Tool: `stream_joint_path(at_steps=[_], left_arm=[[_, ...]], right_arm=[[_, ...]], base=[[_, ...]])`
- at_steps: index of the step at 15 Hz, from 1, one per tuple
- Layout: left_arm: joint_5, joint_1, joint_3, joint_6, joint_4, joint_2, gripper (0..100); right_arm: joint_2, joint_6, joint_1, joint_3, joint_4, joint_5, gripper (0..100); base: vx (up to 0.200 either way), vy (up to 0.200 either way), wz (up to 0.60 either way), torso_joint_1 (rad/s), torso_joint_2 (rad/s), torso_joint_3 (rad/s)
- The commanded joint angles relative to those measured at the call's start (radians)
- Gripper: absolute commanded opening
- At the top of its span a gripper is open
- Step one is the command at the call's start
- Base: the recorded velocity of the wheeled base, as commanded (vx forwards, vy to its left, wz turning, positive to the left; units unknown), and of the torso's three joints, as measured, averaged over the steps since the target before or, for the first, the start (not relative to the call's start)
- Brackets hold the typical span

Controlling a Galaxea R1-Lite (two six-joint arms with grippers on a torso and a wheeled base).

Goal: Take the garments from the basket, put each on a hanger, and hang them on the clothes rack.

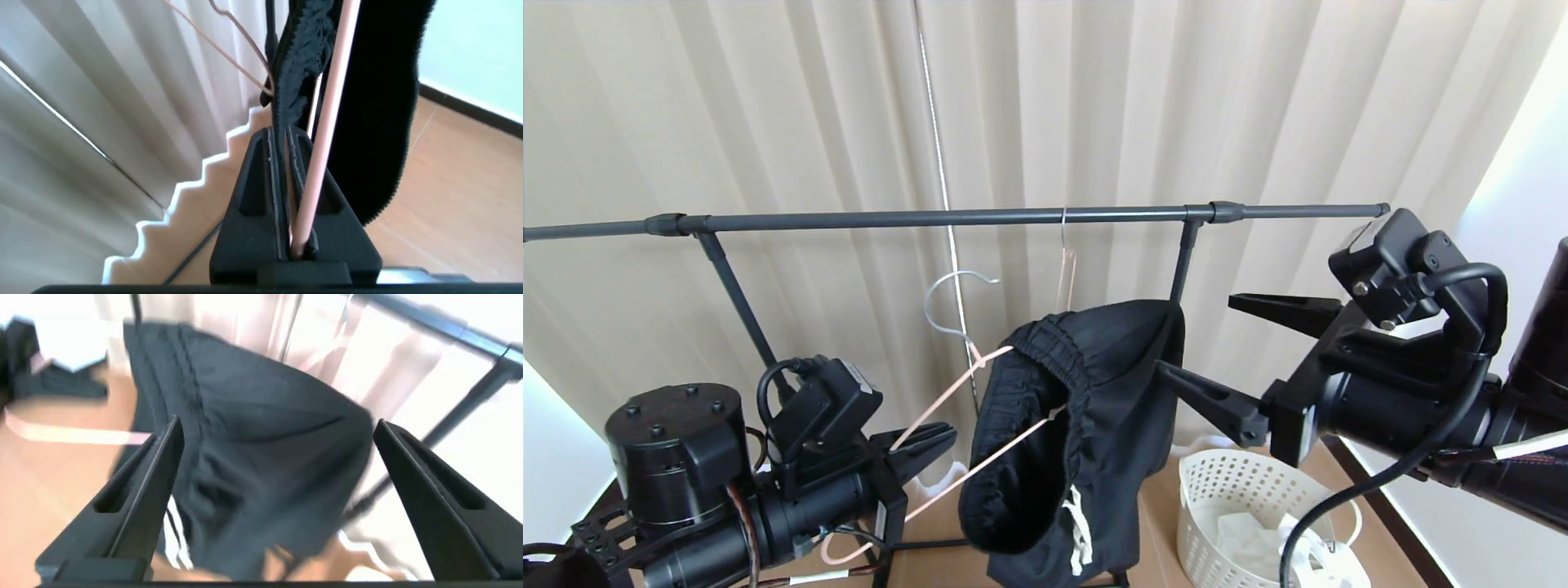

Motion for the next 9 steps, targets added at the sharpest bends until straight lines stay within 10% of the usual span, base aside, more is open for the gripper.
stream_joint_path(at_steps=[1,9], left_arm=[[-0.001,0.000,0.013,0.019,-0.013,0.043,0],[-0.031,-0.015,0.077,0.161,-0.089,0.092,0]], right_arm=[[-0.069,-0.064,-0.098,-0.046,0.139,0.096,100],[0.066,-0.595,-0.211,-0.569,1.026,0.420,100]], base=[[0.000,0.000,0.00,0.000,0.00,0.000],[0.000,0.000,0.00,0.000,0.00,0.000]])
